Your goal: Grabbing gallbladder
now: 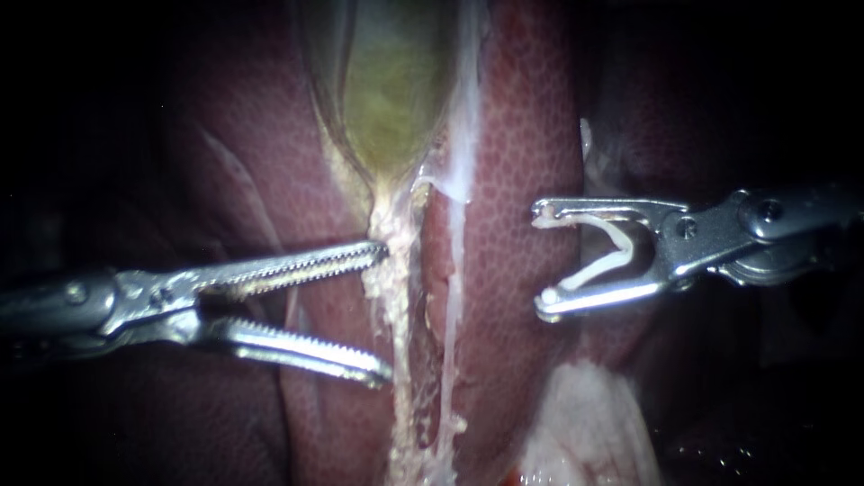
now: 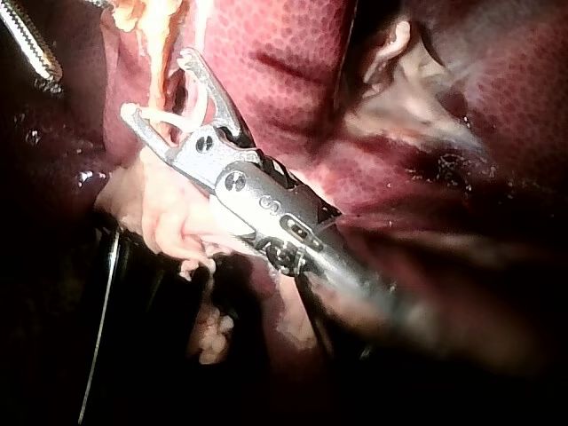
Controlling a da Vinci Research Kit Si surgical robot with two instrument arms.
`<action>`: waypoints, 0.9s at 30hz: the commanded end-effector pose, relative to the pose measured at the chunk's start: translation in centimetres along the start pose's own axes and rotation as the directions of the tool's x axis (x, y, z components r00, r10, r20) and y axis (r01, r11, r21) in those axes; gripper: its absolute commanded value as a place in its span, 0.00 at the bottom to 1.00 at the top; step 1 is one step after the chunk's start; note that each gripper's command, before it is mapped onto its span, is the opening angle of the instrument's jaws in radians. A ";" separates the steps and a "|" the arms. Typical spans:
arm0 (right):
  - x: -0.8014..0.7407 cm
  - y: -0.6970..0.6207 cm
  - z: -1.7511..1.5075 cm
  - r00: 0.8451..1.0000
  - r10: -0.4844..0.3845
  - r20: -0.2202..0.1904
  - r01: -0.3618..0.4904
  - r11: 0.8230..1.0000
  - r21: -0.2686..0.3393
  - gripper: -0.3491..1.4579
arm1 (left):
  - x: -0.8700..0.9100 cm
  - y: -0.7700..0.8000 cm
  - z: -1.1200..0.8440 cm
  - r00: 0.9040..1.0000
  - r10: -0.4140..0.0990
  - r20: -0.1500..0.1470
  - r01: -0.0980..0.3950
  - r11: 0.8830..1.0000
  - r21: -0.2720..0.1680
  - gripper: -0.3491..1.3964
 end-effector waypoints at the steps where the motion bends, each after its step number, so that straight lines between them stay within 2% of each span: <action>1: 0.00 0.00 0.00 1.000 0.000 0.000 0.000 1.000 0.000 0.51 | 0.00 0.00 -0.01 1.000 0.000 0.000 0.000 1.000 0.000 0.54; 8: 0.00 0.00 0.00 1.000 0.000 0.000 0.000 1.000 0.000 0.51 | -0.10 0.06 -0.10 1.000 -0.007 0.001 0.007 1.000 0.010 0.55; 14: 0.00 0.00 0.00 1.000 0.000 0.000 0.000 1.000 0.000 0.51 | -0.15 0.19 -0.18 1.000 -0.015 -0.001 0.015 1.000 -0.012 0.55; 20: 0.00 0.01 0.01 1.000 0.000 0.000 0.000 1.000 -0.001 0.51 | -0.02 0.32 -0.17 1.000 -0.014 -0.005 0.013 0.999 -0.050 0.54; 27: 0.00 0.01 0.01 1.000 0.000 0.000 0.000 1.000 -0.001 0.51 | 0.21 0.36 -0.06 0.998 -0.063 -0.003 0.063 0.995 -0.082 0.52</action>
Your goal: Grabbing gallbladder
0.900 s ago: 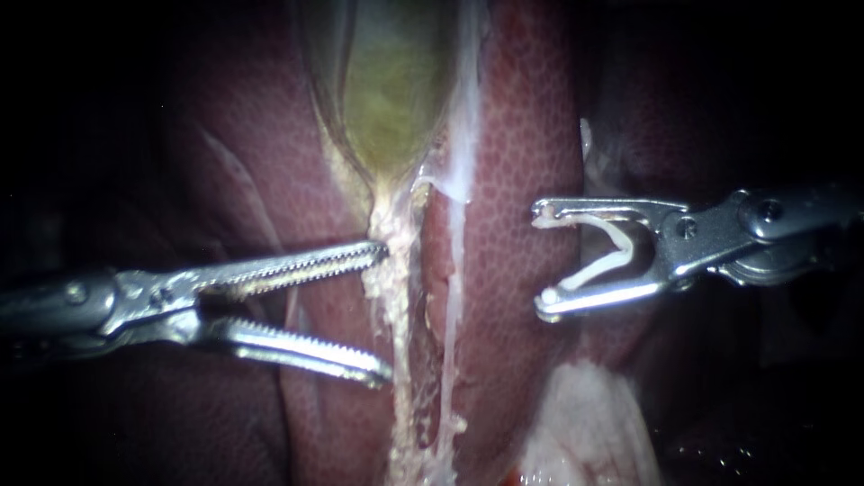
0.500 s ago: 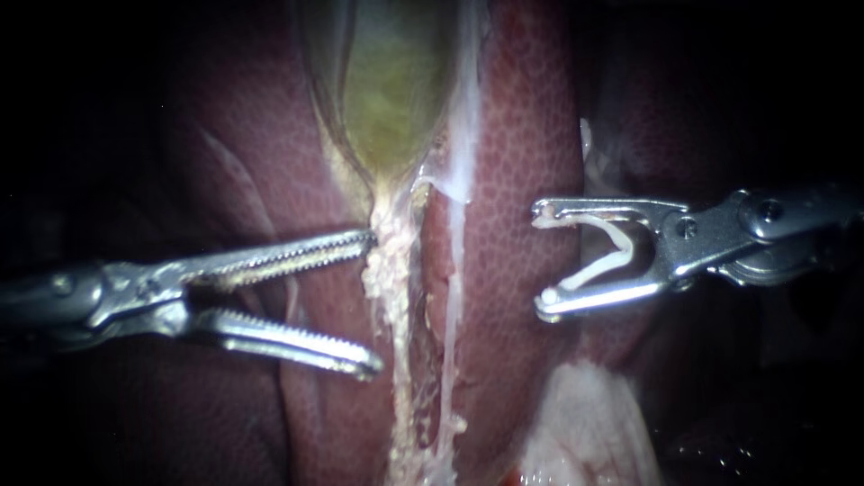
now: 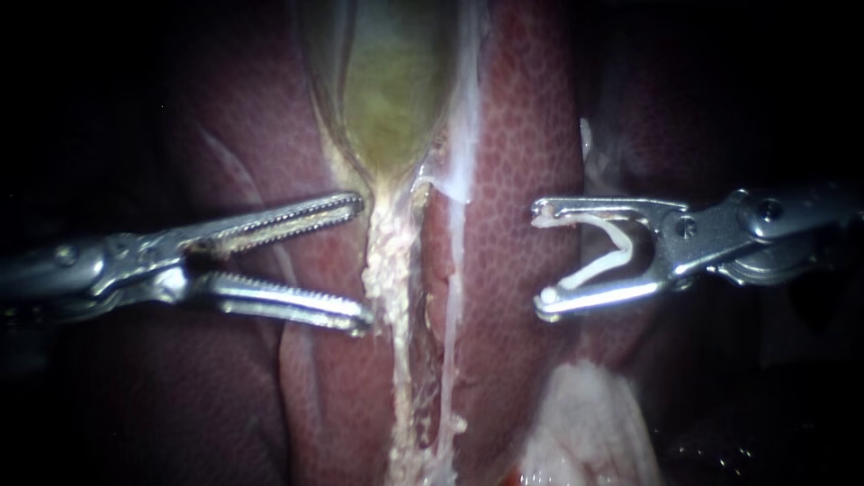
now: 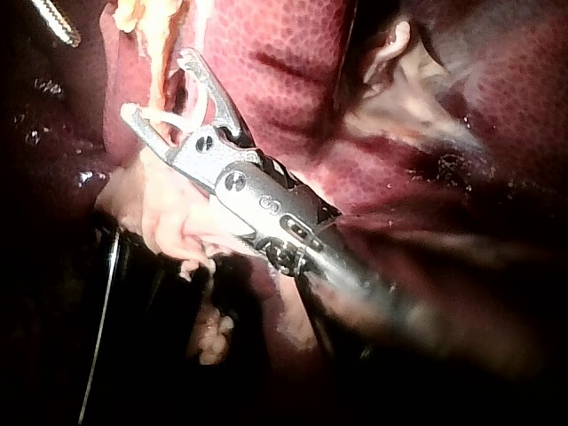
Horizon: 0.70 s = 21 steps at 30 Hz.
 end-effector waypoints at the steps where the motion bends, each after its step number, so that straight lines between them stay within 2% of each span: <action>1: 0.00 0.00 0.00 1.000 0.000 0.000 0.000 1.000 0.000 0.51 | 0.03 -0.01 0.03 1.000 -0.008 -0.001 0.008 1.000 -0.007 0.51; 7: 0.00 0.00 0.00 1.000 0.000 0.000 0.000 1.000 0.000 0.51 | 0.10 0.00 0.14 0.999 -0.035 0.003 0.035 0.998 -0.047 0.47; 15: 0.00 -0.01 0.00 1.000 0.000 0.000 0.000 1.000 0.001 0.51 | 0.24 0.16 0.15 0.998 -0.066 -0.016 0.064 0.994 -0.092 0.45; 19: 0.00 -0.01 0.00 1.000 0.000 0.000 0.000 1.000 0.001 0.51 | 0.31 0.20 0.13 0.996 -0.082 -0.031 0.079 0.992 -0.103 0.36; 20: 0.00 -0.01 0.00 1.000 0.000 0.000 0.000 1.000 0.001 0.51 | 0.32 0.20 0.11 0.995 -0.094 -0.033 0.090 0.990 -0.105 0.25; 21: 0.00 -0.01 0.00 1.000 0.000 0.000 0.000 1.000 0.001 0.51 | 0.32 0.20 0.10 0.994 -0.100 -0.035 0.096 0.990 -0.107 0.20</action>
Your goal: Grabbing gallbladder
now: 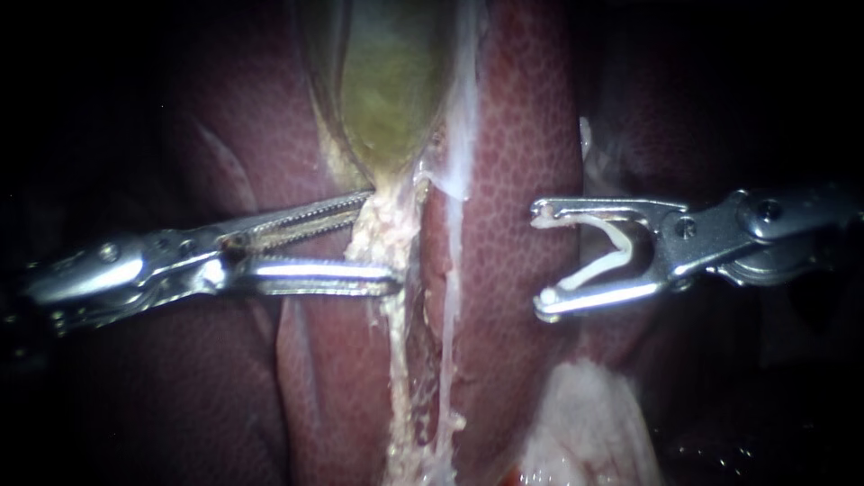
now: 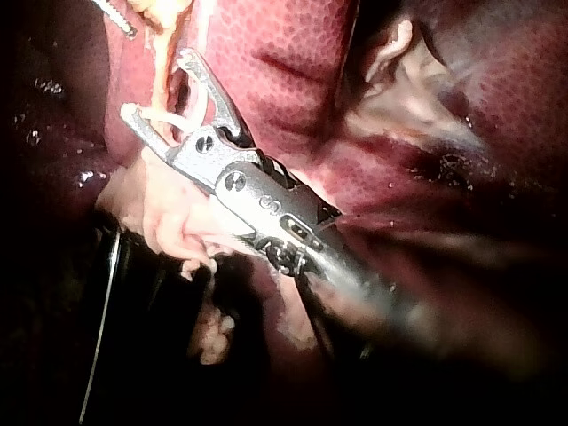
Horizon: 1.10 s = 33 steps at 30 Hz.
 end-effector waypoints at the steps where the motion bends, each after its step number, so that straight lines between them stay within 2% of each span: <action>1: 0.00 0.00 0.00 1.000 0.000 0.000 0.000 1.000 0.000 0.51 | -0.02 -0.02 -0.02 1.000 -0.004 -0.005 0.004 1.000 -0.002 0.15; 3: 0.00 0.00 0.00 1.000 0.000 0.000 0.000 1.000 0.000 0.51 | -0.02 -0.02 -0.04 1.000 -0.016 -0.013 0.016 1.000 -0.012 0.00; 9: 0.00 0.00 0.00 1.000 0.000 0.000 0.000 1.000 0.000 0.51 | -0.01 0.00 -0.10 0.996 -0.060 -0.070 0.058 0.998 -0.027 0.00; 20: 0.01 0.00 0.00 1.000 0.000 0.000 0.000 1.000 0.000 0.51 | -0.06 -0.02 -0.16 0.994 -0.075 -0.081 0.072 0.997 -0.028 0.00; 24: 0.00 0.00 0.00 1.000 0.000 0.000 0.000 1.000 0.000 0.51 | -0.27 0.03 -0.32 0.993 -0.086 -0.085 0.085 0.996 -0.020 0.00; 30: 0.00 0.01 0.00 1.000 0.000 0.000 0.000 1.000 -0.001 0.51 | -0.67 0.03 -0.60 0.992 -0.118 -0.042 0.117 0.993 -0.017 0.00; 33: 0.00 0.01 0.00 1.000 0.000 0.000 0.000 1.000 -0.001 0.51 | -0.83 0.00 -0.71 0.993 -0.115 -0.029 0.115 0.993 -0.018 0.00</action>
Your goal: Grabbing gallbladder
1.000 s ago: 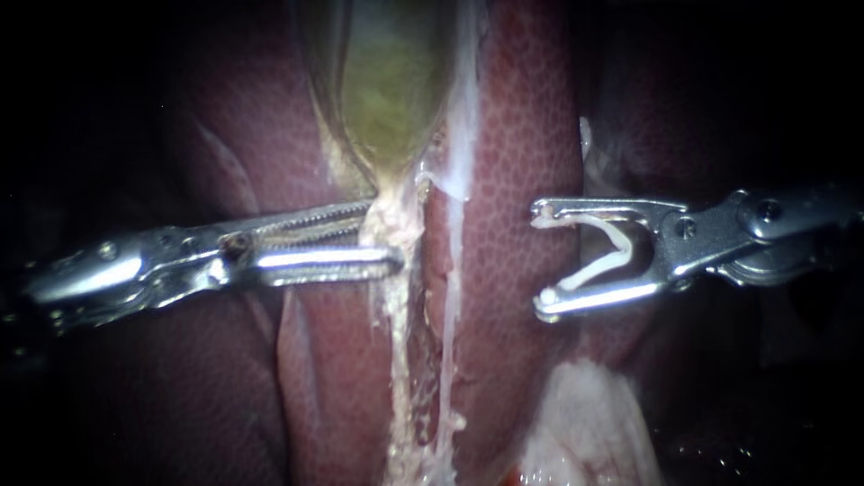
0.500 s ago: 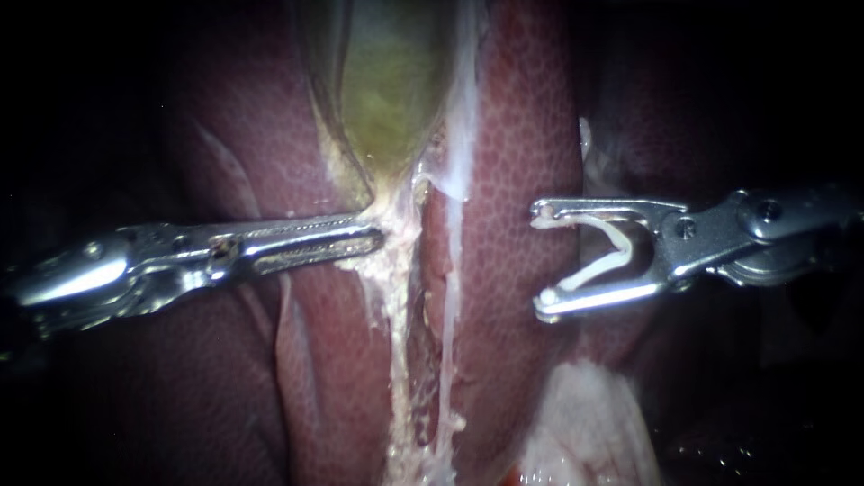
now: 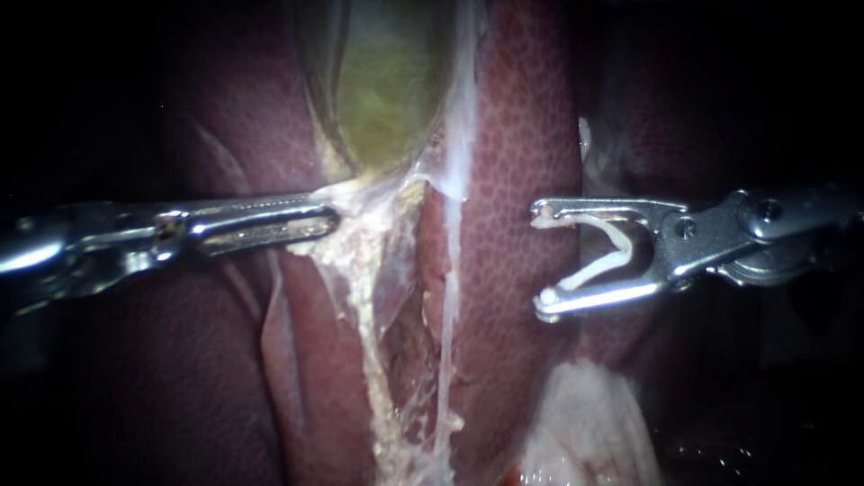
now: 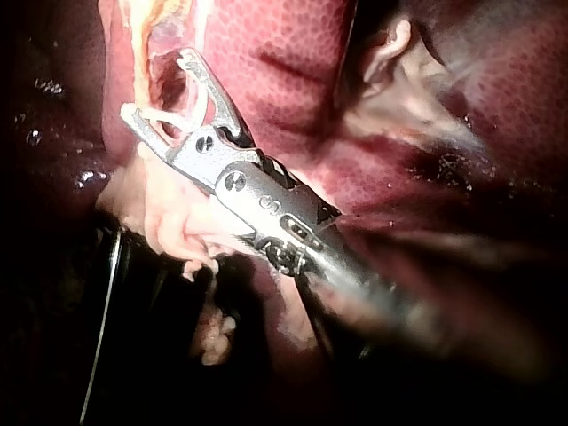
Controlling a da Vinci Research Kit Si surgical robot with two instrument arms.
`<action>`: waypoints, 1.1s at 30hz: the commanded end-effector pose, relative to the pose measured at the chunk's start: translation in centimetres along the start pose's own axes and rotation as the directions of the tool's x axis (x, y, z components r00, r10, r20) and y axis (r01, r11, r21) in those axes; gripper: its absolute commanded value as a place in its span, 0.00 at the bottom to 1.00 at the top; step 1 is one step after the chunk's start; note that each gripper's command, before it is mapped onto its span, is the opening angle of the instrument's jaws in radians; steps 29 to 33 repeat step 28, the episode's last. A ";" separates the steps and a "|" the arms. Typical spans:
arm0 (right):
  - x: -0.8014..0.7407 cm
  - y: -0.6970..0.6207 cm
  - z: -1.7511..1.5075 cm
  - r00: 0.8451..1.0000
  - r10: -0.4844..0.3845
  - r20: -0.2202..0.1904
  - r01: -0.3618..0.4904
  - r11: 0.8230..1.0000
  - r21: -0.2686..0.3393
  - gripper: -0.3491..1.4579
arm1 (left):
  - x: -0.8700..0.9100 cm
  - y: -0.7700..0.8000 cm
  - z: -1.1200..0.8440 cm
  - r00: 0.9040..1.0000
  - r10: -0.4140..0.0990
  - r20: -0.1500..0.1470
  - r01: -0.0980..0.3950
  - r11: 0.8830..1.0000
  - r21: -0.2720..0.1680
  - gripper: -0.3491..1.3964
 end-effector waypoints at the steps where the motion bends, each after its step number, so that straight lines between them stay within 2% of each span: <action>1: 0.00 0.00 0.00 1.000 0.000 0.000 0.000 1.000 0.000 0.51 | -0.04 -0.01 -0.03 1.000 0.004 0.004 -0.004 1.000 -0.001 0.00; 7: 0.00 0.00 0.00 1.000 0.000 0.000 0.000 1.000 0.000 0.51 | -0.19 -0.08 -0.18 1.000 0.006 0.023 -0.006 1.000 -0.001 0.00; 10: -0.01 0.00 0.00 1.000 0.000 0.000 0.000 1.000 0.000 0.51 | -0.22 -0.08 -0.22 1.000 0.004 0.023 -0.004 1.000 -0.005 0.00; 33: -0.01 0.01 0.00 1.000 0.000 0.000 0.000 1.000 -0.001 0.51 | -0.18 -0.06 -0.21 1.000 0.005 0.024 -0.005 1.000 -0.009 0.00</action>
